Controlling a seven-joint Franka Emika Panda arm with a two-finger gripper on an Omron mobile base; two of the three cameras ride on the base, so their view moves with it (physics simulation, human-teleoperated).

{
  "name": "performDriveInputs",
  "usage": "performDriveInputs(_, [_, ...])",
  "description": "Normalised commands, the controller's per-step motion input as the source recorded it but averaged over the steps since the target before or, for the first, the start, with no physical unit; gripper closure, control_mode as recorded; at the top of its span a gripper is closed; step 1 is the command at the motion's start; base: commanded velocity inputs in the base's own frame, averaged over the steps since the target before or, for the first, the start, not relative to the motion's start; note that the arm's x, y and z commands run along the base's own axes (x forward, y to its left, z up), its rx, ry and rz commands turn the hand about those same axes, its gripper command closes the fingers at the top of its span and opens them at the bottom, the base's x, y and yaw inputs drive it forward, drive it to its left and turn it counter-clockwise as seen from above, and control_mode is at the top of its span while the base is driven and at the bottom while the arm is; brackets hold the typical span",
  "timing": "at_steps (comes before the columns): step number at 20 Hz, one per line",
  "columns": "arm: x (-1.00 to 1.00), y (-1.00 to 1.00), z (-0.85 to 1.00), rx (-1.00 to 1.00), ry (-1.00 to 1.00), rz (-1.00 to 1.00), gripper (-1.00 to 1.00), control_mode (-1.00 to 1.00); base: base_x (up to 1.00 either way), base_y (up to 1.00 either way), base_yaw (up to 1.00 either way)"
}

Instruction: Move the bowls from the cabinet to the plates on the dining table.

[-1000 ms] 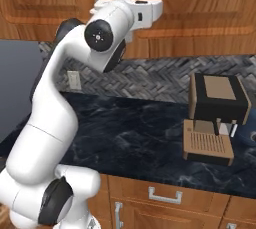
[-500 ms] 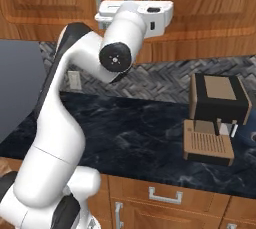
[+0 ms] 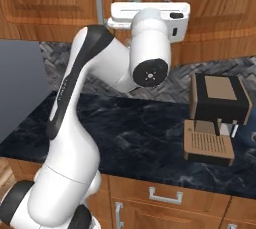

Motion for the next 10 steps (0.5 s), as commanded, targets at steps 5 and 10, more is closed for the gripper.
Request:
performDriveInputs(5, [-0.57,-0.47,0.00,0.08,0.00,0.17,-1.00,-1.00,0.00,0.00,0.00])
performDriveInputs(10, [-0.69,-0.36,-0.07,0.03,0.00,0.20,-1.00,-1.00,0.00,0.00,0.00])
